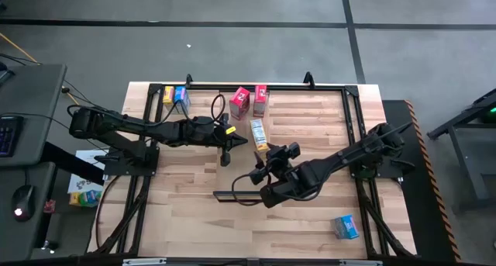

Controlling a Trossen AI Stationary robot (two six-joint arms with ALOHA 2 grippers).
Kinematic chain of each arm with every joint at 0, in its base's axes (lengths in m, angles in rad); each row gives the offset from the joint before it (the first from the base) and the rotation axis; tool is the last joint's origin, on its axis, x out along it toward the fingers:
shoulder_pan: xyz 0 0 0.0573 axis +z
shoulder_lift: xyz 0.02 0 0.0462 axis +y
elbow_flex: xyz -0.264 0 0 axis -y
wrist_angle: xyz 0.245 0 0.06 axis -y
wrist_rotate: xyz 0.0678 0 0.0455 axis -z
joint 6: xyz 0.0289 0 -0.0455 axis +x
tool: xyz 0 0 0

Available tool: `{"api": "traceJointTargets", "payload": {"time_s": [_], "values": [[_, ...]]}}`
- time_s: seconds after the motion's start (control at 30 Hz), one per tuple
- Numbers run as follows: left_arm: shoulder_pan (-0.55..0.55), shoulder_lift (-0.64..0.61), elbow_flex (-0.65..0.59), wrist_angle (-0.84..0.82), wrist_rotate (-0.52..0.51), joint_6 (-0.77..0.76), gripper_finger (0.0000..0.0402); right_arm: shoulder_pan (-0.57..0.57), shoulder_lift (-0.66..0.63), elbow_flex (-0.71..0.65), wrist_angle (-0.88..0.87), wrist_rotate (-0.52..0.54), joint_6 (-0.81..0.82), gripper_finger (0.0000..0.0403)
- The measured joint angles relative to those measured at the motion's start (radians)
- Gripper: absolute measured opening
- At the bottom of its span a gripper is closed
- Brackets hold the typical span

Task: Stack cereal on shelf
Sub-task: Put the bottom yellow cereal box on the shelf

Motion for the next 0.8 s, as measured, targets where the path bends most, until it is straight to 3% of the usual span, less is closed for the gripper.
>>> {"api": "traceJointTargets", "payload": {"time_s": [0.17,0.8], "values": [[0.000,0.000,0.000,-0.001,0.000,0.000,0.0000,-0.009,0.053,-0.001,0.002,0.011,0.002,0.0241],[0.000,0.000,0.000,0.000,0.000,0.000,0.0000,-0.034,0.067,0.000,-0.007,0.029,0.000,0.0232]]}}
